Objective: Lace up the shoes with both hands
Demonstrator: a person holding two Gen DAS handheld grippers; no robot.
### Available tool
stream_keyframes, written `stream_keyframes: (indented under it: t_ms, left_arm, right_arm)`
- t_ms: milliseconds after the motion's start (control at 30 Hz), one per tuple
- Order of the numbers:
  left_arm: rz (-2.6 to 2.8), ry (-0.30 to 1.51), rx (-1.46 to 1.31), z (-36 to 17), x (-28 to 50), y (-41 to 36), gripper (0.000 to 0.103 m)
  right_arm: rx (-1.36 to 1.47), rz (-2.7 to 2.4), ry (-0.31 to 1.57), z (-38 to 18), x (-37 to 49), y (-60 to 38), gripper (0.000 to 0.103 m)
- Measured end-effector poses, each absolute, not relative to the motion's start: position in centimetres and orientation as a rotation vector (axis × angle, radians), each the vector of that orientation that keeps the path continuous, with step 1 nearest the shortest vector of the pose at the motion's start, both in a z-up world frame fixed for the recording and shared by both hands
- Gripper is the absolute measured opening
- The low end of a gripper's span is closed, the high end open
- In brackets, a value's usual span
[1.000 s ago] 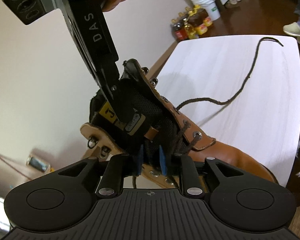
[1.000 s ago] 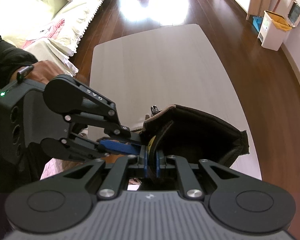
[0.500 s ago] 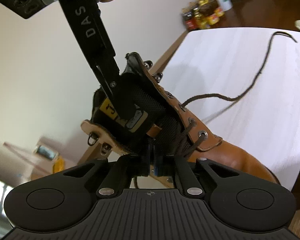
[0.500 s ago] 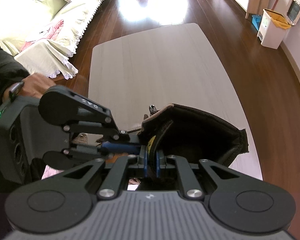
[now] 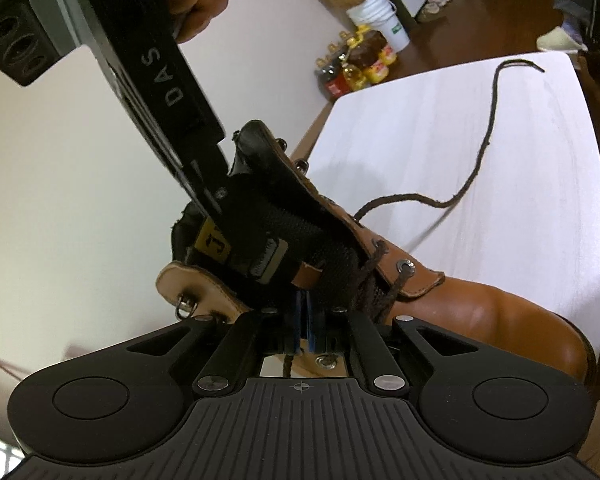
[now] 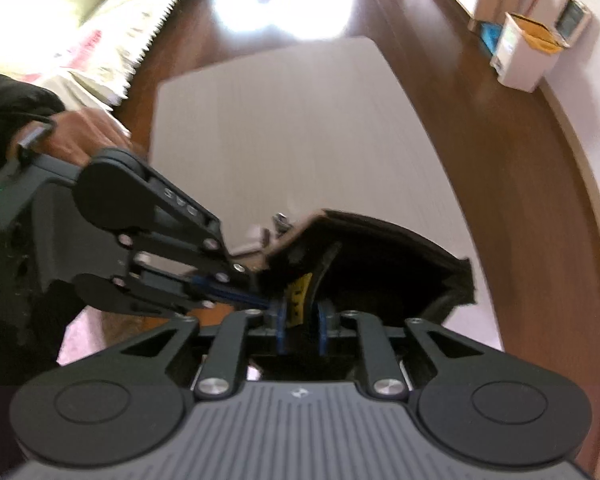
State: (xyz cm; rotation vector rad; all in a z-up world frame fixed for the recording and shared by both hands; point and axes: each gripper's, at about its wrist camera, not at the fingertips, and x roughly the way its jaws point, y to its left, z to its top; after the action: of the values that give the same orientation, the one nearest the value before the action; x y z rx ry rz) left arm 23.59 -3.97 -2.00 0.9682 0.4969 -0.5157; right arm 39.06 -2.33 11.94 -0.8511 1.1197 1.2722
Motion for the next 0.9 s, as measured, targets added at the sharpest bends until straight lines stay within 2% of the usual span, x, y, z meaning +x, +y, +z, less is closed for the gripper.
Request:
stream_keyframes:
  t_ms: [200,433,500,567,700,733,767,800,900]
  left_arm:
    - [-0.505,0.509,0.955,-1.9,23.7,-3.8,0.004]
    - [-0.500,0.491,0.959,-1.9,22.9,-3.6,0.010]
    - [-0.520,0.495,0.952,-1.6,22.8,-3.3,0.017]
    - [-0.546,0.496,0.956,-1.3,22.6,-3.0,0.020]
    - [-0.600,0.484,0.951,-0.4,22.1,-2.3,0.037]
    - [-0.621,0.482,0.944,0.0,21.9,-2.0,0.043]
    - [-0.648,0.481,0.934,0.4,21.7,-1.7,0.060]
    - [-0.657,0.471,0.929,0.7,21.5,-1.5,0.068]
    - [-0.705,0.461,0.908,1.9,21.0,-0.5,0.068]
  right_arm:
    - [-0.873,1.258,1.156,11.9,39.4,-1.9,0.032]
    - [-0.790,1.174,1.065,14.0,37.7,-3.9,0.032]
    - [-0.728,1.133,1.016,14.6,36.4,-5.2,0.032]
    - [-0.626,1.078,0.963,15.2,34.8,-7.0,0.032]
    - [-0.407,0.980,0.929,15.8,32.6,-10.1,0.032]
    - [-0.363,0.960,0.927,15.8,31.9,-10.7,0.033]
    - [-0.324,0.941,0.927,15.7,31.3,-11.2,0.038]
    - [-0.288,0.924,0.928,15.6,30.8,-11.7,0.042]
    - [-0.191,0.875,0.951,14.9,29.0,-12.8,0.042]
